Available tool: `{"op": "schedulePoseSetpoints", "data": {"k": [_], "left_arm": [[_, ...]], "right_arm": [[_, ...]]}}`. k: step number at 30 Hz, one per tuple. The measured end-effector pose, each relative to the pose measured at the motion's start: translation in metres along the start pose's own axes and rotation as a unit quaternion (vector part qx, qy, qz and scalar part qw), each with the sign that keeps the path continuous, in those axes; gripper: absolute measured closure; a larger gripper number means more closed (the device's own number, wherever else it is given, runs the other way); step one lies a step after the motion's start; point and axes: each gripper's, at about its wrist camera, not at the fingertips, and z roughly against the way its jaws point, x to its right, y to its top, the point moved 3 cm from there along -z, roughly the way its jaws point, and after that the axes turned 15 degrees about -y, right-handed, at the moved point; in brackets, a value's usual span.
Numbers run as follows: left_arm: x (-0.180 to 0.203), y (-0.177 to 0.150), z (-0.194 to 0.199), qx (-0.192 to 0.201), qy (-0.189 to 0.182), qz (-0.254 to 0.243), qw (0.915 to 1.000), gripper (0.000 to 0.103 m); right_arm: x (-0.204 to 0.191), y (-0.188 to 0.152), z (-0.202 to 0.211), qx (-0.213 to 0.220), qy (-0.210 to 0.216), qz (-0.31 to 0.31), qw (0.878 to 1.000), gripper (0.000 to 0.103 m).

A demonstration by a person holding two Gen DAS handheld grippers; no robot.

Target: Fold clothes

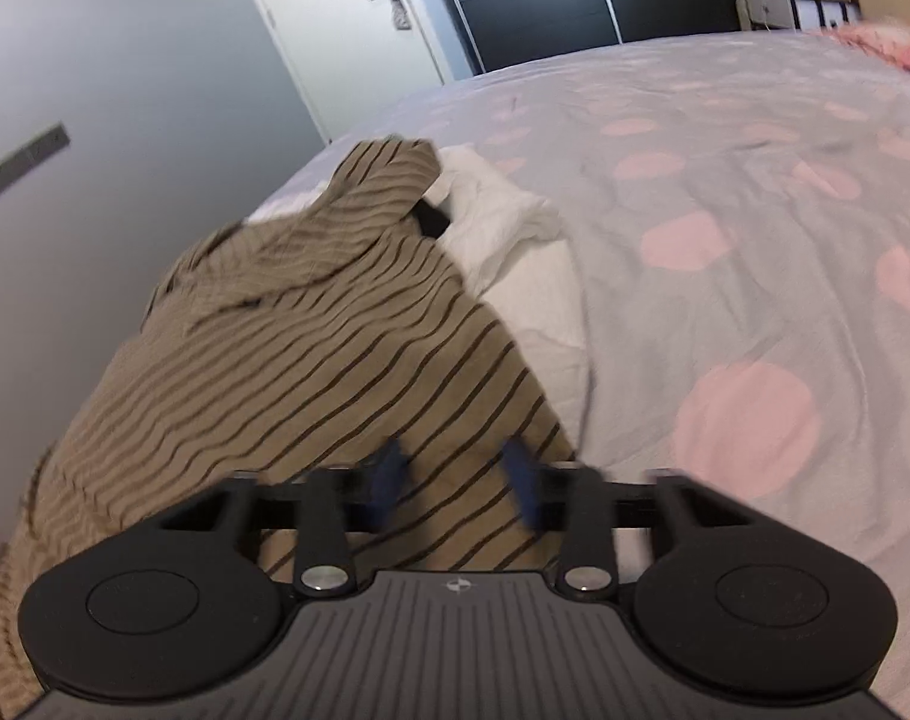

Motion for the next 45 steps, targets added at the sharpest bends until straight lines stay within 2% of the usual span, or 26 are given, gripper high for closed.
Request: {"op": "schedulePoseSetpoints", "data": {"k": [1, 2, 3, 5, 8, 10, 11, 12, 13, 14, 19, 20, 24, 25, 27, 30, 34, 37, 45], "left_arm": [[-0.004, 0.000, 0.001, 0.002, -0.006, 0.007, 1.0000, 0.084], [-0.008, 0.000, 0.003, 0.004, -0.011, 0.014, 0.9998, 0.095], [-0.011, 0.001, 0.006, 0.007, -0.015, 0.020, 0.9997, 0.098], [-0.016, 0.003, 0.013, 0.012, -0.021, 0.030, 0.9993, 0.101], [-0.010, 0.004, 0.021, 0.019, -0.026, 0.015, 0.9994, 0.101], [0.000, 0.003, 0.024, 0.026, -0.026, -0.003, 0.9993, 0.091], [0.006, 0.001, 0.025, 0.030, -0.026, -0.013, 0.9991, 0.074], [0.012, 0.000, 0.026, 0.035, -0.027, -0.022, 0.9988, 0.048], [0.017, -0.001, 0.026, 0.038, -0.027, -0.031, 0.9984, 0.039], [0.023, -0.002, 0.025, 0.040, -0.027, -0.043, 0.9979, 0.036], [0.039, -0.007, 0.006, 0.014, -0.015, -0.084, 0.9963, 0.037], [0.038, -0.009, 0.001, 0.005, -0.012, -0.083, 0.9964, 0.039], [0.031, -0.013, -0.009, -0.002, -0.004, -0.080, 0.9967, 0.073], [0.029, -0.012, -0.008, 0.001, -0.006, -0.077, 0.9970, 0.077], [0.022, -0.008, 0.001, 0.011, -0.028, -0.060, 0.9978, 0.096], [0.015, -0.001, 0.016, 0.034, -0.042, -0.047, 0.9974, 0.101], [0.001, 0.018, 0.045, 0.078, -0.036, -0.010, 0.9962, 0.102], [0.000, 0.038, 0.065, 0.104, -0.055, 0.010, 0.9930, 0.102], [0.032, 0.072, 0.108, 0.149, -0.121, -0.002, 0.9814, 0.103]], "right_arm": [[-0.001, 0.000, 0.001, 0.003, 0.002, 0.004, 1.000, 0.005], [-0.002, 0.000, 0.002, 0.004, 0.004, 0.006, 1.000, 0.005], [-0.003, 0.000, 0.003, 0.005, 0.007, 0.006, 1.000, 0.005], [-0.003, 0.000, 0.005, 0.006, 0.011, 0.005, 1.000, 0.005], [-0.002, -0.002, 0.009, 0.007, 0.015, -0.002, 1.000, 0.005], [0.000, -0.002, 0.013, 0.009, 0.017, -0.006, 1.000, 0.005], [0.000, -0.003, 0.015, 0.011, 0.018, -0.007, 1.000, 0.005], [0.000, -0.003, 0.016, 0.013, 0.018, -0.007, 1.000, 0.005], [0.000, -0.004, 0.018, 0.016, 0.018, -0.007, 1.000, 0.005], [0.000, -0.005, 0.019, 0.017, 0.017, -0.006, 1.000, 0.005], [0.002, -0.007, 0.019, 0.019, 0.009, -0.010, 1.000, 0.005], [0.003, -0.007, 0.018, 0.020, 0.007, -0.009, 1.000, 0.005], [0.005, -0.009, 0.015, 0.022, 0.000, -0.006, 1.000, 0.005], [0.006, -0.009, 0.014, 0.022, -0.002, -0.005, 1.000, 0.005], [0.006, -0.010, 0.012, 0.019, -0.003, -0.004, 1.000, 0.005], [0.006, -0.010, 0.012, 0.017, -0.001, -0.003, 1.000, 0.005], [0.005, -0.009, 0.015, 0.024, 0.006, 0.002, 1.000, 0.005], [0.004, -0.009, 0.018, 0.028, 0.010, 0.004, 1.000, 0.005], [0.005, -0.008, 0.029, 0.054, 0.009, 0.004, 0.999, 0.005]]}}
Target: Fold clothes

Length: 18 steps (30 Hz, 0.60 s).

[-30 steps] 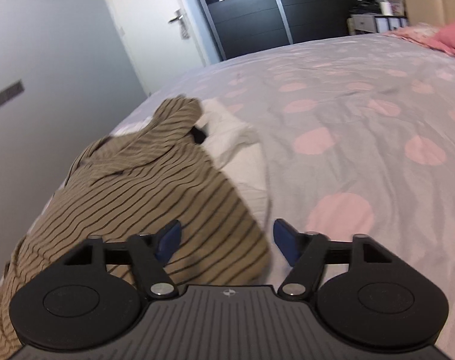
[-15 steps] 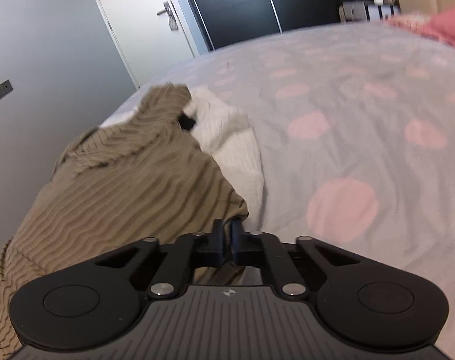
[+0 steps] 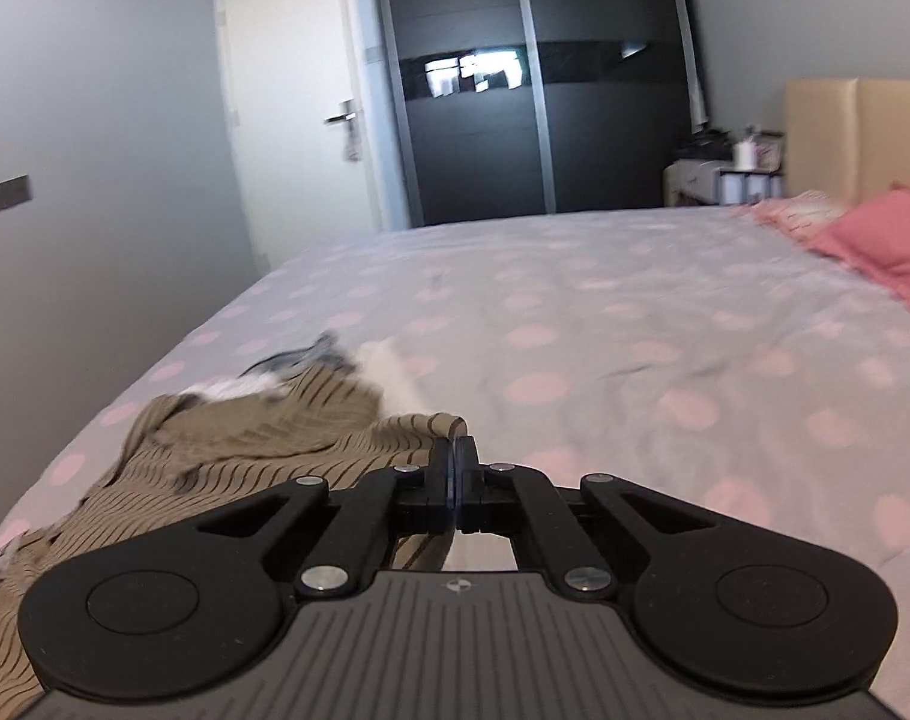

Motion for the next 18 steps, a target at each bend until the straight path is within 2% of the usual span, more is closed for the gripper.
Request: {"op": "schedulePoseSetpoints", "data": {"k": [5, 9, 12, 15, 16, 18], "left_arm": [[0.036, 0.011, 0.015, 0.008, -0.082, -0.014, 0.9965, 0.103], [0.071, 0.021, 0.032, 0.011, -0.178, -0.016, 0.9838, 0.103], [0.094, 0.031, 0.045, 0.013, -0.257, -0.002, 0.9662, 0.103], [0.112, 0.041, 0.063, 0.021, -0.340, 0.011, 0.9401, 0.103], [0.116, 0.044, 0.070, 0.026, -0.360, 0.009, 0.9327, 0.103], [0.123, 0.048, 0.081, 0.034, -0.383, 0.001, 0.9233, 0.103]], "right_arm": [[0.002, 0.001, 0.003, 0.008, -0.003, -0.002, 1.000, 0.005], [0.003, 0.001, 0.004, 0.012, -0.006, -0.003, 1.000, 0.005], [0.005, 0.002, 0.005, 0.016, -0.008, -0.006, 1.000, 0.005], [0.011, 0.004, 0.006, 0.024, -0.017, -0.010, 1.000, 0.005], [0.014, 0.005, 0.007, 0.026, -0.021, -0.012, 0.999, 0.005], [0.020, 0.005, 0.008, 0.027, -0.027, -0.019, 0.999, 0.005]]}}
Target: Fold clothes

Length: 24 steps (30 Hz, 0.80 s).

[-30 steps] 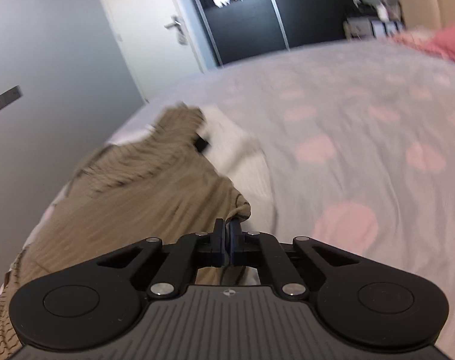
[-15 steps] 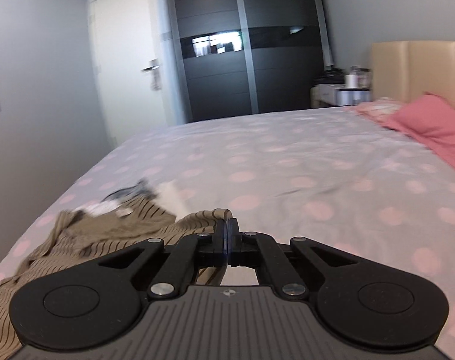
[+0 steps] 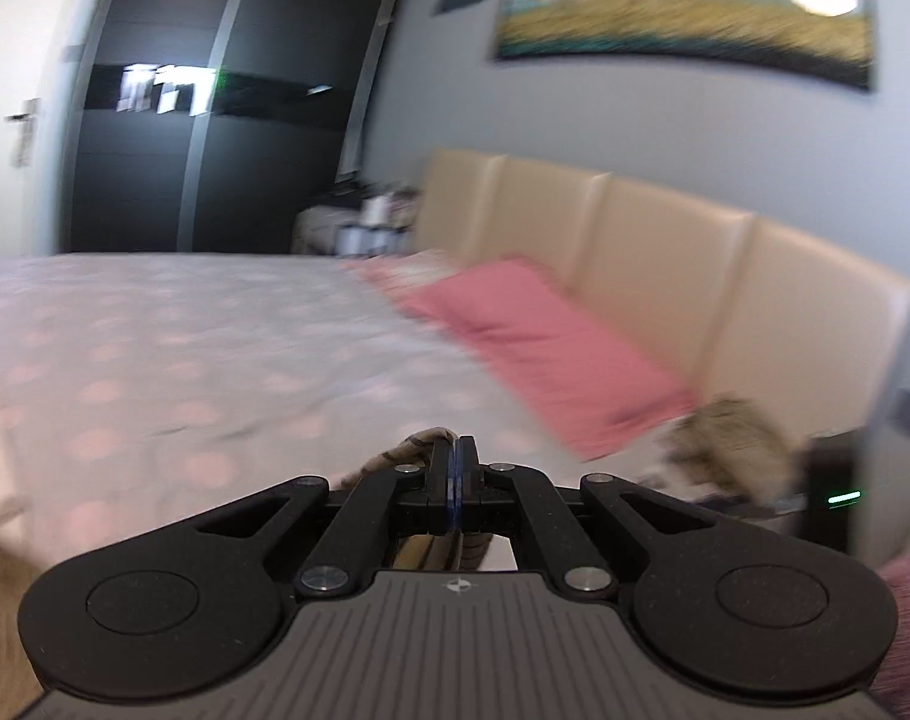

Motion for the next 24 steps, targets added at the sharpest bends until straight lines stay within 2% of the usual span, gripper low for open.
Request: {"op": "schedulePoseSetpoints", "data": {"k": [2, 5, 8, 11, 14, 17, 21, 24], "left_arm": [[0.003, 0.000, 0.002, -0.010, -0.006, -0.003, 0.9999, 0.103], [-0.010, -0.016, 0.007, -0.058, 0.010, 0.010, 0.9982, 0.103], [-0.023, -0.040, 0.028, -0.107, 0.049, 0.022, 0.9929, 0.103], [-0.042, -0.065, 0.056, -0.155, 0.102, 0.038, 0.9819, 0.103], [-0.062, -0.087, 0.096, -0.194, 0.179, 0.058, 0.9629, 0.103], [-0.091, -0.102, 0.145, -0.205, 0.258, 0.091, 0.9396, 0.103], [-0.119, -0.111, 0.192, -0.211, 0.359, 0.099, 0.9040, 0.103], [-0.138, -0.119, 0.221, -0.223, 0.408, 0.110, 0.8786, 0.103]], "right_arm": [[0.006, 0.000, 0.000, -0.001, -0.005, -0.008, 1.000, 0.005], [0.010, -0.002, 0.000, -0.001, -0.010, -0.006, 1.000, 0.005], [0.011, -0.004, 0.001, -0.004, -0.008, -0.002, 1.000, 0.005], [0.010, -0.006, 0.001, -0.009, -0.002, 0.000, 1.000, 0.005], [0.006, -0.009, 0.002, -0.015, 0.006, 0.008, 1.000, 0.005], [-0.002, -0.011, 0.003, -0.024, 0.016, 0.016, 0.999, 0.005], [-0.017, -0.011, 0.005, -0.038, 0.037, 0.016, 0.998, 0.005], [-0.034, -0.009, 0.006, -0.032, 0.050, 0.033, 0.998, 0.005]]}}
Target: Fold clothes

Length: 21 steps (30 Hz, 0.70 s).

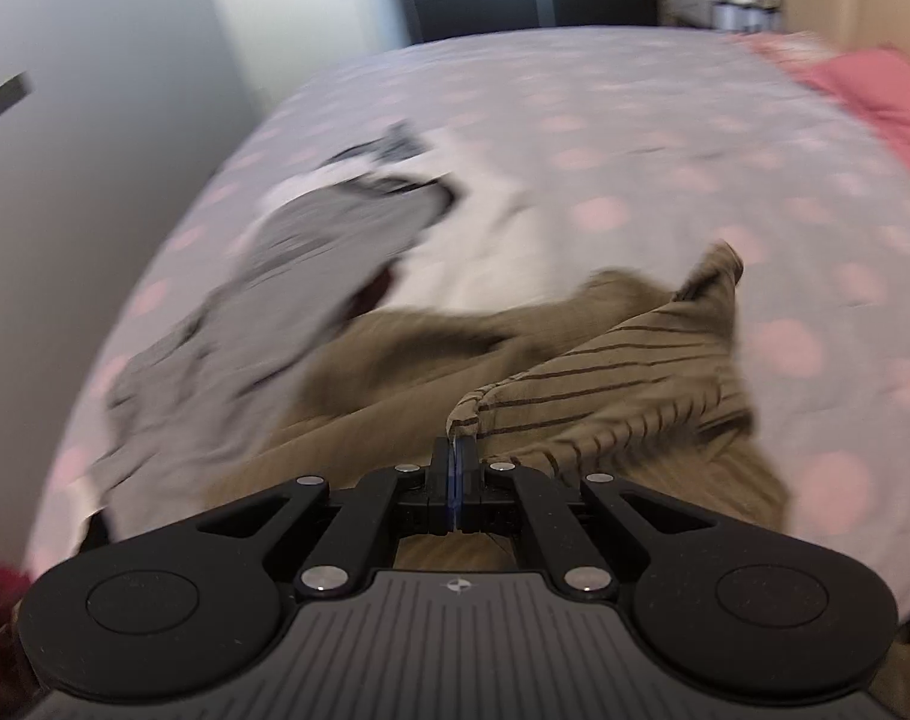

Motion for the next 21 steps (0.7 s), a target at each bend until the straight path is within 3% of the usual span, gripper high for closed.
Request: {"op": "schedulePoseSetpoints", "data": {"k": [4, 8, 11, 16, 21], "left_arm": [[-0.025, -0.006, -0.006, -0.024, 0.065, 0.006, 0.9975, 0.103], [-0.038, -0.010, -0.011, -0.038, 0.087, 0.028, 0.9951, 0.103], [-0.033, -0.007, -0.005, -0.038, 0.101, 0.011, 0.9941, 0.096], [-0.003, 0.010, -0.001, -0.002, 0.027, -0.046, 0.9986, 0.080], [0.039, 0.027, -0.033, -0.004, -0.030, -0.134, 0.9905, 0.077]], "right_arm": [[-0.023, 0.003, -0.006, 0.006, 0.014, 0.031, 0.999, 0.005], [-0.045, 0.008, -0.015, 0.004, 0.030, 0.057, 0.998, 0.005], [-0.060, 0.011, -0.020, 0.005, 0.037, 0.074, 0.997, 0.005], [-0.078, 0.014, -0.024, -0.001, 0.062, 0.084, 0.995, 0.005], [-0.092, 0.015, -0.031, -0.005, 0.076, 0.094, 0.993, 0.005]]}}
